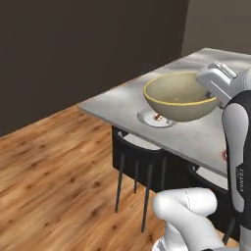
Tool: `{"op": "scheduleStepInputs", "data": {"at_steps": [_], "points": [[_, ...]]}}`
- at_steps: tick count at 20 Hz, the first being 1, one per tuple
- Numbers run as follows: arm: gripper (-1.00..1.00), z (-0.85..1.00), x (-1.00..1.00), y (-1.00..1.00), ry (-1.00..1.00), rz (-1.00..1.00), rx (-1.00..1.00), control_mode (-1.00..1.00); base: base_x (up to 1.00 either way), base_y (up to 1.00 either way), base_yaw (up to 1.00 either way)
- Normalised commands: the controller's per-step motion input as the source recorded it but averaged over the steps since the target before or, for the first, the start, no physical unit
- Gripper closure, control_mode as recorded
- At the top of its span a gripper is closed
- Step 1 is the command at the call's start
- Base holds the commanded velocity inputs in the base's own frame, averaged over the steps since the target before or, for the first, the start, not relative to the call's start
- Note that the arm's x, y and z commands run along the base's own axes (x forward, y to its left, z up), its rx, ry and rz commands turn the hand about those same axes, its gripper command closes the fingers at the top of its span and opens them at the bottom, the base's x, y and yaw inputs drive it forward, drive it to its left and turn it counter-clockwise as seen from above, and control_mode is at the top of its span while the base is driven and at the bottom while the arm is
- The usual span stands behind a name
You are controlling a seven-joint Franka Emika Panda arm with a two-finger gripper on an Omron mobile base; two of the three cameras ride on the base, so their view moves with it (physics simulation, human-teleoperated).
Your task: Take the smaller bowl and place it next to the appetizer plate on the dining counter , and place the larger bowl next to the plate with cooked food.
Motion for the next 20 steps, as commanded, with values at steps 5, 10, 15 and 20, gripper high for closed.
{"op": "scheduleStepInputs", "data": {"at_steps": [5,10,15,20], "points": [[1.0,0.0,0.0,0.0,0.0,0.0,0.0,1.0,0.9,0.8,-0.48],[1.0,0.0,0.0,0.0,0.0,0.0,0.0,1.0,0.85,0.79,-0.47],[1.0,0.0,0.0,0.0,0.0,0.0,0.0,1.0,0.71,0.47,-0.47],[1.0,0.0,0.0,0.0,0.0,0.0,0.0,1.0,0.5,0.18,-0.49]]}}
